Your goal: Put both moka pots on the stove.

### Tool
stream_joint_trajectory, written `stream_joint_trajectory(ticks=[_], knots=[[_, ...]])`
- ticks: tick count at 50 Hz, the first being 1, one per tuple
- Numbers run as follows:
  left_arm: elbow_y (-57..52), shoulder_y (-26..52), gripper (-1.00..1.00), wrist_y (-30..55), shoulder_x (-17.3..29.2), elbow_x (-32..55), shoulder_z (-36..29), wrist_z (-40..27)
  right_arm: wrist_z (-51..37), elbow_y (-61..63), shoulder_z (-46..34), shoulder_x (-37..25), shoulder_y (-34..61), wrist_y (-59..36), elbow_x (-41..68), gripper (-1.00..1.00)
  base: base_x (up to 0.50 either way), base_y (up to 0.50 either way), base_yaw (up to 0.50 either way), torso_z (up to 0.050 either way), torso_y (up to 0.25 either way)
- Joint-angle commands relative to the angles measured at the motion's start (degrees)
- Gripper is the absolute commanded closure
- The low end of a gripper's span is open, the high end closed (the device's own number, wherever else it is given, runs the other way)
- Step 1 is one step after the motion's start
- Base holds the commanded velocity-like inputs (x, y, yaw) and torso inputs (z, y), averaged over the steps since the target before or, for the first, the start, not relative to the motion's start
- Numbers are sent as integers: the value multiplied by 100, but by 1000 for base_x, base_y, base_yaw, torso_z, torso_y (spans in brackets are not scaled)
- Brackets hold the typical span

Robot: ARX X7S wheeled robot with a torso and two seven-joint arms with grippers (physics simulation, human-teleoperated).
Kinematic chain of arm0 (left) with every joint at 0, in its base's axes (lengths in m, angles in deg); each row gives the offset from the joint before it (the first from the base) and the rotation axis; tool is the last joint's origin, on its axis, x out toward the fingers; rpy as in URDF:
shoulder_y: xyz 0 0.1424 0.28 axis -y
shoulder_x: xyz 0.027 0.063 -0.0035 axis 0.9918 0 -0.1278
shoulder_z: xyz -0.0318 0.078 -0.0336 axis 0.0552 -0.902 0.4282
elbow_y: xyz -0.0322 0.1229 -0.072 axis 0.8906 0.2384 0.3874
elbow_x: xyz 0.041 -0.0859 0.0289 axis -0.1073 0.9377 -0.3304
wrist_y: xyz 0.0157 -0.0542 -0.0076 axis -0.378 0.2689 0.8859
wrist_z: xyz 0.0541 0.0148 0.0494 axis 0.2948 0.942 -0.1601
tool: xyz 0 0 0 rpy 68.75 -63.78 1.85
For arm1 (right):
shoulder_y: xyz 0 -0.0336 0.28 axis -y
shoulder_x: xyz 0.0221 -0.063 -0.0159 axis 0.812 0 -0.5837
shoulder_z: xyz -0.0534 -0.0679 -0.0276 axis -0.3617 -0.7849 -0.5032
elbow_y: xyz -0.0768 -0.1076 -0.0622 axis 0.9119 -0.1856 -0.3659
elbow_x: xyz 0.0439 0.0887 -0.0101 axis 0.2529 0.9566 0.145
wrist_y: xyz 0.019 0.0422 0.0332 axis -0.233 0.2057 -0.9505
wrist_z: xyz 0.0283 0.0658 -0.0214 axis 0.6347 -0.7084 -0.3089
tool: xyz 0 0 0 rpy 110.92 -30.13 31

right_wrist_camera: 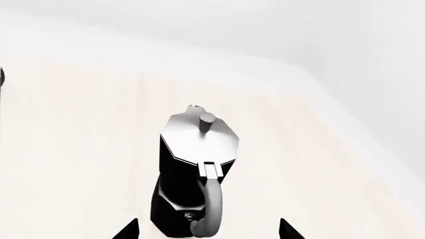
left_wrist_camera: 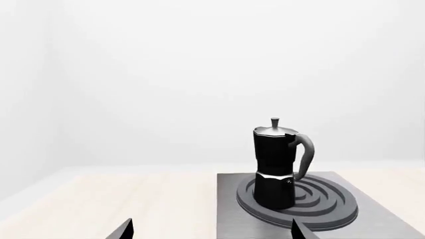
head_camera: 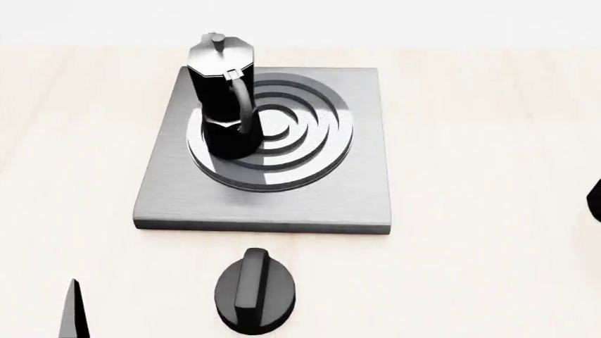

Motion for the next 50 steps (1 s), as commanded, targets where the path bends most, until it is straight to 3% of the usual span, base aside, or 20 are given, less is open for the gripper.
stream_joint_trajectory(ticks=[1,21,28,33,39,50], knots=[[44,21,-100,-12,0,-3,-28,-7,508,-819,-19,385,-39,-366,204,-100,0,0,0,0,0],[-58,18,-100,98,8,-29,-131,-36,905,-1967,78,1062,-71,-118,162,-100,0,0,0,0,0],[-14,46,-100,88,10,-3,-122,-39,1452,-3354,115,1951,-239,104,149,-100,0,0,0,0,0],[25,63,-100,69,4,0,-137,-35,1523,-3673,130,2182,-302,113,160,-100,0,0,0,0,0],[78,81,-100,47,-8,-20,-183,-23,2038,-4882,188,2794,-415,346,144,-100,0,0,0,0,0],[89,94,-100,61,-7,-36,-235,-26,1931,-4977,356,2865,-539,448,87,-100,0,0,0,0,0]])
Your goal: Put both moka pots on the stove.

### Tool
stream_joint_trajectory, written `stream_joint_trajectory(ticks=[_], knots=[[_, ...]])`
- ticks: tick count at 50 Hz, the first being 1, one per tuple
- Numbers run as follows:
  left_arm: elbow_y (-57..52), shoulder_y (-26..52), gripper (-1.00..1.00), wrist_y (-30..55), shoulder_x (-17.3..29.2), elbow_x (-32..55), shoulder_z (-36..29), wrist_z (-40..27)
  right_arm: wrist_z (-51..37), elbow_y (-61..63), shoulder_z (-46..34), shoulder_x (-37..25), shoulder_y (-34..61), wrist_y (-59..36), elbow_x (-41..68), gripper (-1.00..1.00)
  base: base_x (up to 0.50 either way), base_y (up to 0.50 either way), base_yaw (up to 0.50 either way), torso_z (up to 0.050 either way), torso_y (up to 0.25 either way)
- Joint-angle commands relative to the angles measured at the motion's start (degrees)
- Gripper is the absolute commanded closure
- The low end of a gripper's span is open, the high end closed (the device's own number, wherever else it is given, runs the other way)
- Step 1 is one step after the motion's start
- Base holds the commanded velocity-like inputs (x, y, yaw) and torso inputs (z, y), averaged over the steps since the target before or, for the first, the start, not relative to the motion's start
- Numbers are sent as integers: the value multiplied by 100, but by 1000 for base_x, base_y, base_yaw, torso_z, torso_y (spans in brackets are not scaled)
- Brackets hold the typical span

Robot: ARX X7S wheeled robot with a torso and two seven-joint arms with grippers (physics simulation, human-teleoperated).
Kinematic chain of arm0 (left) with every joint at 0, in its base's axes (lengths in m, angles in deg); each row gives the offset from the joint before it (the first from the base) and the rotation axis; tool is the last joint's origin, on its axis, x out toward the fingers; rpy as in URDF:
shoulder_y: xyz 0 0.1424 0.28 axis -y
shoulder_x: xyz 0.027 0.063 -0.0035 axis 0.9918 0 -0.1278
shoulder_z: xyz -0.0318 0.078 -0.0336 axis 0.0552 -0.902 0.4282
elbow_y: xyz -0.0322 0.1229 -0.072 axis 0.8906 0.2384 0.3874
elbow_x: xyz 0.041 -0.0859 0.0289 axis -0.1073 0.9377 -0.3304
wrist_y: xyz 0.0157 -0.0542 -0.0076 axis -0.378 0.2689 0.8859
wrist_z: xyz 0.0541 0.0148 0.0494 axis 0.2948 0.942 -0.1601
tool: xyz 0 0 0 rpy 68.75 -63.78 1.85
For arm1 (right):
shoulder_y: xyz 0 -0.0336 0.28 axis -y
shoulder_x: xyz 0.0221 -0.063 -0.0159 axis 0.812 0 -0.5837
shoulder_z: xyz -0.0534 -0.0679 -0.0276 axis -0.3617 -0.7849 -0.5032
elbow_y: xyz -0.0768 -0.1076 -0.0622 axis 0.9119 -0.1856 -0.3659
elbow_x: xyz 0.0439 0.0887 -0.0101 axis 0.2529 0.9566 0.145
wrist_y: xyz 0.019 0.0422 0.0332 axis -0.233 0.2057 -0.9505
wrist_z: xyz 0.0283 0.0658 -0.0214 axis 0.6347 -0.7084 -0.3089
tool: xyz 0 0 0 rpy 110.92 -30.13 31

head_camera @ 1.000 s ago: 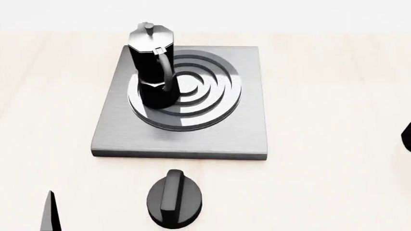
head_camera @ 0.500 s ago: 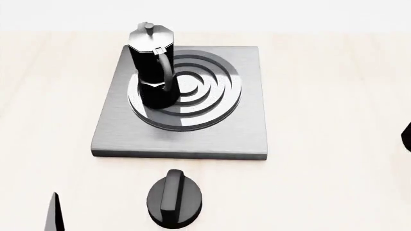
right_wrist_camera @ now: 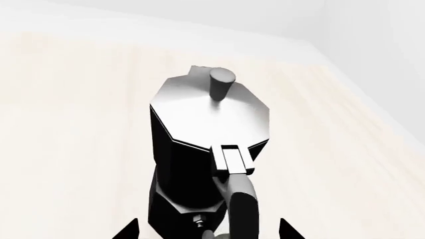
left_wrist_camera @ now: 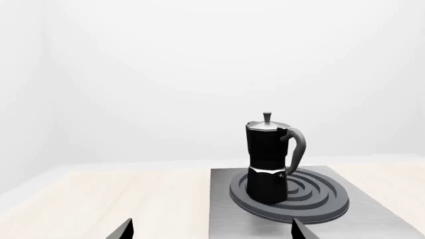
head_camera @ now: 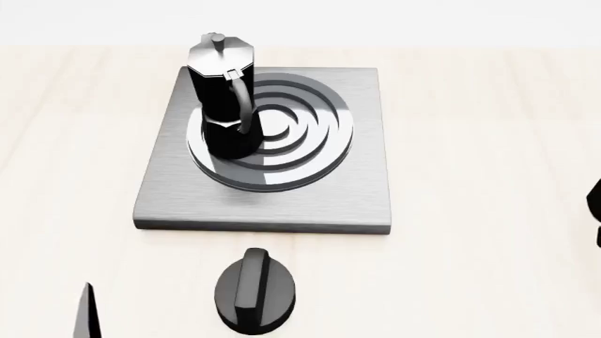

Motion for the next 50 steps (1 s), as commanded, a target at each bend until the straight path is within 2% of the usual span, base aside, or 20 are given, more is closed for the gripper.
stream_joint_trajectory(ticks=[1,11,12,25,42,50], knots=[[27,18,-100,5,-1,-13,-51,0,107,-534,133,303,-113,128,-62,-100,0,0,0,0,0],[63,19,-100,-25,0,-33,-91,0,1,-546,387,327,-273,142,-154,-100,0,0,0,0,0],[68,18,-100,-33,0,-28,-90,0,-44,-547,412,326,-299,192,-188,100,0,0,0,0,0],[117,42,-100,-44,5,-17,-107,-6,6,-546,763,420,-272,176,-534,100,0,0,0,0,0],[103,44,-100,-44,31,25,-87,-37,-87,-480,1200,1045,137,839,-1035,100,0,0,0,0,0],[131,48,-100,-66,36,38,-99,-33,-601,605,1179,726,147,955,-1120,100,0,0,0,0,0]])
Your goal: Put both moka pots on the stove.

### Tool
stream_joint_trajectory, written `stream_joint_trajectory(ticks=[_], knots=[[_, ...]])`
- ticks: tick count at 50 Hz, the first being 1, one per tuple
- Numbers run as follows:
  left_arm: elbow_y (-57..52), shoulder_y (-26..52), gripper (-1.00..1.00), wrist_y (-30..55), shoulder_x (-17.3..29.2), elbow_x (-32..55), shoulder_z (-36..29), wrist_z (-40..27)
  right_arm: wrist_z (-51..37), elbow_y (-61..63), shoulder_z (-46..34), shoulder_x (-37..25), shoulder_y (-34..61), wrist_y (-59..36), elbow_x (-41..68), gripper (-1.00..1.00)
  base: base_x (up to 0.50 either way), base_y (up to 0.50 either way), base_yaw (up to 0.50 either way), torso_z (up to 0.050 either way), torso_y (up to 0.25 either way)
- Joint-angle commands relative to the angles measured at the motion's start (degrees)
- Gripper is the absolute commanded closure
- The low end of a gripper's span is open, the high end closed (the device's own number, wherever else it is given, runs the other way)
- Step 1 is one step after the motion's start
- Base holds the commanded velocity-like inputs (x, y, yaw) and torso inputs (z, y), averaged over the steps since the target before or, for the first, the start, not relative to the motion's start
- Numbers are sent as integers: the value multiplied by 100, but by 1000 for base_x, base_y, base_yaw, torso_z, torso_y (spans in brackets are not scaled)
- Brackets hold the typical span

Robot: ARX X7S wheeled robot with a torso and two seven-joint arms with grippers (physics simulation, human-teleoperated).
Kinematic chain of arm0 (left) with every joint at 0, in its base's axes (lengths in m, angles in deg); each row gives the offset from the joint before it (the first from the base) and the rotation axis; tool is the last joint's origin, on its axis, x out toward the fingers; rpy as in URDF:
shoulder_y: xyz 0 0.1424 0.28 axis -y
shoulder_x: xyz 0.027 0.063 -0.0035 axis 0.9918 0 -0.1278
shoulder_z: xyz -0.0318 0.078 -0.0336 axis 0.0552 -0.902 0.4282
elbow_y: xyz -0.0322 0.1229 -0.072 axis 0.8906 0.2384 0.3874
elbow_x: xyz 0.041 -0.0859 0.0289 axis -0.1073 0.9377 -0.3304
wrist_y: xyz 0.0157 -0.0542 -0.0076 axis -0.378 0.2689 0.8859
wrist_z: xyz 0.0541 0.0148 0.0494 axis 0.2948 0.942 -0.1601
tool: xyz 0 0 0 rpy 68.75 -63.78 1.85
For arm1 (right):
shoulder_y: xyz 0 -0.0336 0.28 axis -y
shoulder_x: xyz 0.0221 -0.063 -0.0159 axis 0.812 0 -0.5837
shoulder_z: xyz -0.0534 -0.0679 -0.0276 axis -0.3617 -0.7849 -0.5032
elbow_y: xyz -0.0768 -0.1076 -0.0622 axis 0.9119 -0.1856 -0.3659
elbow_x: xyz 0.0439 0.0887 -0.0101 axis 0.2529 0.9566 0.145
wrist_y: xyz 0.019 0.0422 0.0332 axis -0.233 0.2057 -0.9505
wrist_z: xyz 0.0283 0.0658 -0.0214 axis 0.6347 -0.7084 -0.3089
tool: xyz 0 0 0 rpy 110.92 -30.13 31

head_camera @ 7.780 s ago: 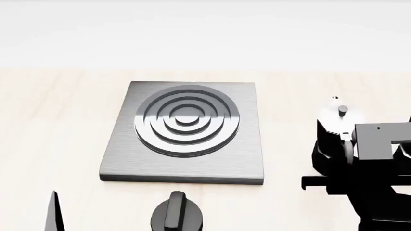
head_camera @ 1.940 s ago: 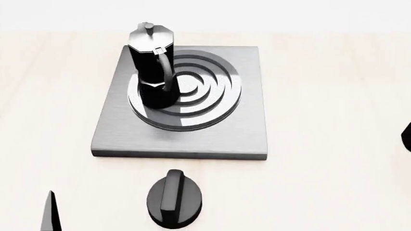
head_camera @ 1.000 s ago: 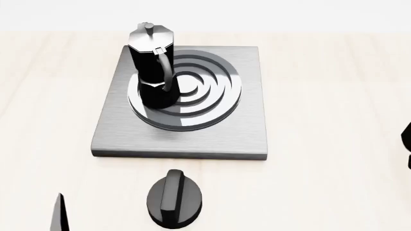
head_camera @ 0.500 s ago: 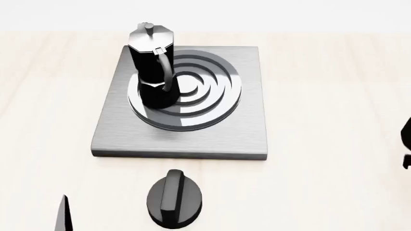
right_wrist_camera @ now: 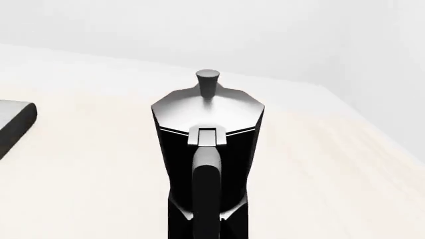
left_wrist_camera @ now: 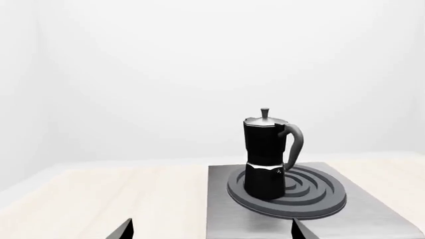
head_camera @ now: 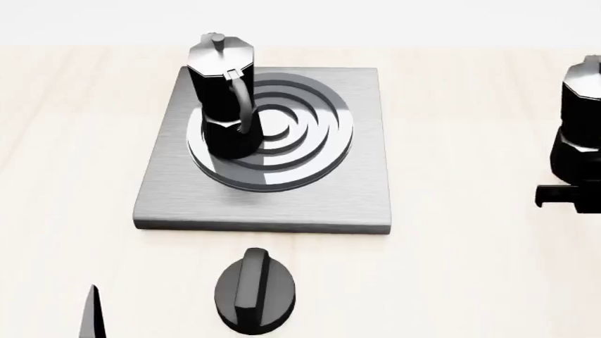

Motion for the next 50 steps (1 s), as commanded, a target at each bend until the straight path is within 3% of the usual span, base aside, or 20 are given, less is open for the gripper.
stream_joint_trajectory(ticks=[1,7,15,24,50], knots=[[30,5,-100,-27,8,26,-6,-2,-474,882,236,-113,174,224,-336,100,0,0,0,0,0],[38,-4,-100,-46,19,21,-13,-6,-607,1309,199,-143,253,180,-392,100,0,0,0,0,0],[3,1,-100,-30,37,44,-12,-13,245,952,241,222,360,328,-365,100,0,0,0,0,0],[35,-9,-100,-88,48,73,1,-13,346,1458,181,124,509,268,-438,100,0,0,0,0,0],[0,-13,-100,-92,98,117,34,-59,1452,-337,549,1499,551,987,-540,100,0,0,0,0,1]])
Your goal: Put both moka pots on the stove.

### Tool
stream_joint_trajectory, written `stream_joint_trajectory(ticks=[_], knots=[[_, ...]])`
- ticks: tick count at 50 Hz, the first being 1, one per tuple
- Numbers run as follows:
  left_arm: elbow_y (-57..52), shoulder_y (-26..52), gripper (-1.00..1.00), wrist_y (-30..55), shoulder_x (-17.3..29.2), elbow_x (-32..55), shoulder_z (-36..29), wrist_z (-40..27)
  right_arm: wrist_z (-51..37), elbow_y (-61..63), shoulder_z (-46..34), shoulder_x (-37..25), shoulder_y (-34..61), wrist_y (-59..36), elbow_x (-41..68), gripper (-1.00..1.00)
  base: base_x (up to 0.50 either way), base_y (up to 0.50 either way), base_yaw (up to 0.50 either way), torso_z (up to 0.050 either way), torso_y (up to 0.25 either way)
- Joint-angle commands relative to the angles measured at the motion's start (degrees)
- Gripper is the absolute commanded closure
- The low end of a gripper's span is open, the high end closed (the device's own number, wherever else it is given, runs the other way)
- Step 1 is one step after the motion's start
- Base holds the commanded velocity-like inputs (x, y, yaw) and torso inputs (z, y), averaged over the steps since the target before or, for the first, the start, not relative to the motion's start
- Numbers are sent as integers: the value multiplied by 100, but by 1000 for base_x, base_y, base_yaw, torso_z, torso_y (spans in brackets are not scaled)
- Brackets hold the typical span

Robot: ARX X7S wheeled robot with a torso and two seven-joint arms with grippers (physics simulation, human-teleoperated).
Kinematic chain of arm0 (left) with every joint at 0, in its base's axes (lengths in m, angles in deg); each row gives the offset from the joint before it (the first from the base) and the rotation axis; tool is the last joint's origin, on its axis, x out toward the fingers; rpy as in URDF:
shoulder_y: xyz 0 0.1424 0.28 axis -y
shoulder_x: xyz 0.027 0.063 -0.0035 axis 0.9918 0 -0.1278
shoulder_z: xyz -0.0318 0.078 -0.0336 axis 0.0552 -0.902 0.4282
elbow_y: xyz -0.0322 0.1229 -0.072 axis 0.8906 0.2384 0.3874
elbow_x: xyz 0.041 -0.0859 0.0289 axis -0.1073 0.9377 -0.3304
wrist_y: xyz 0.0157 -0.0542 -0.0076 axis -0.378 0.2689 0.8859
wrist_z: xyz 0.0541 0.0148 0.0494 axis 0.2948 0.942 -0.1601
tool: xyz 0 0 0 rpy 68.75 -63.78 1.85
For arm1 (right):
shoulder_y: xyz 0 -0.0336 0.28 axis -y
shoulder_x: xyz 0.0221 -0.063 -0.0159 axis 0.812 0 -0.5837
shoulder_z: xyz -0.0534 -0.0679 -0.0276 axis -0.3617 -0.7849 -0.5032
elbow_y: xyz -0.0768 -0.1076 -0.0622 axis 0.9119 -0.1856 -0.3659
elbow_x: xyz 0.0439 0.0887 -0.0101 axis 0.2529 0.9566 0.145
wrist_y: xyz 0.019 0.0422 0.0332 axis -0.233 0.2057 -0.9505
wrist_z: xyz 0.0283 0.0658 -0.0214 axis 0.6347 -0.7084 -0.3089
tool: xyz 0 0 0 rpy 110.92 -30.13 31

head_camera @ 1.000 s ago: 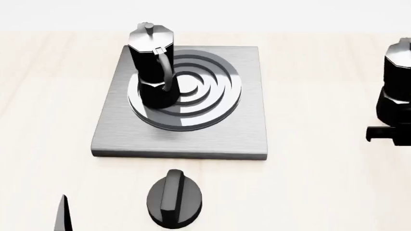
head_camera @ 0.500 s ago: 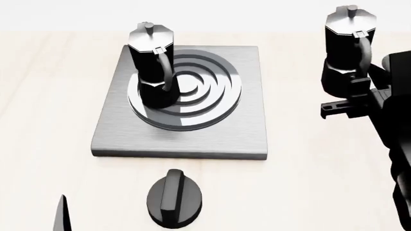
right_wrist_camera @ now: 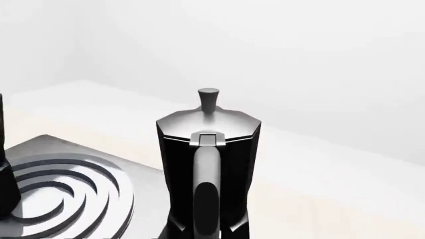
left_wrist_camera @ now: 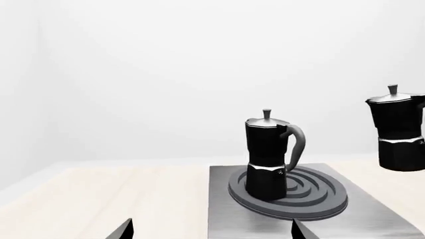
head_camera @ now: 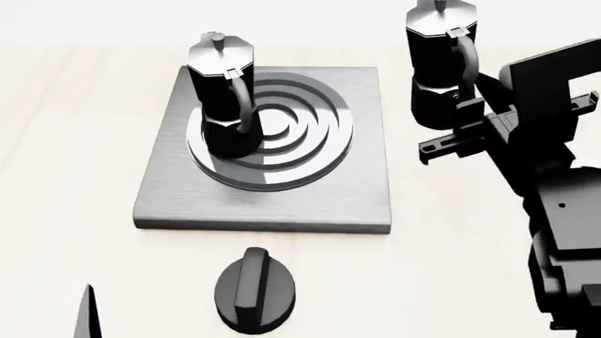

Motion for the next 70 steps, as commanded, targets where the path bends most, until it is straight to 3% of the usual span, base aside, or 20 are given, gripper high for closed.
stream_joint_trajectory(ticks=[1,19,39,47,59,70], knots=[[-4,7,-100,-8,22,33,23,-16,315,-487,576,541,43,307,-150,100,0,0,0,0,0],[39,10,-100,-63,36,45,20,-28,295,-498,1896,1052,-283,551,-1043,100,0,0,0,0,1],[36,-2,-100,-95,69,127,58,-48,406,-499,5594,1868,-602,295,-4667,100,0,0,0,0,1],[38,14,-100,-78,79,153,68,-59,489,-499,6696,2076,-701,337,-5730,100,0,0,0,0,1],[6,-5,-100,-90,100,158,66,-76,484,-500,7401,2318,-772,178,-6492,100,0,0,0,0,2],[-30,2,-100,-67,116,180,74,-99,421,-500,7353,2429,-849,94,-6596,100,0,0,0,1,1]])
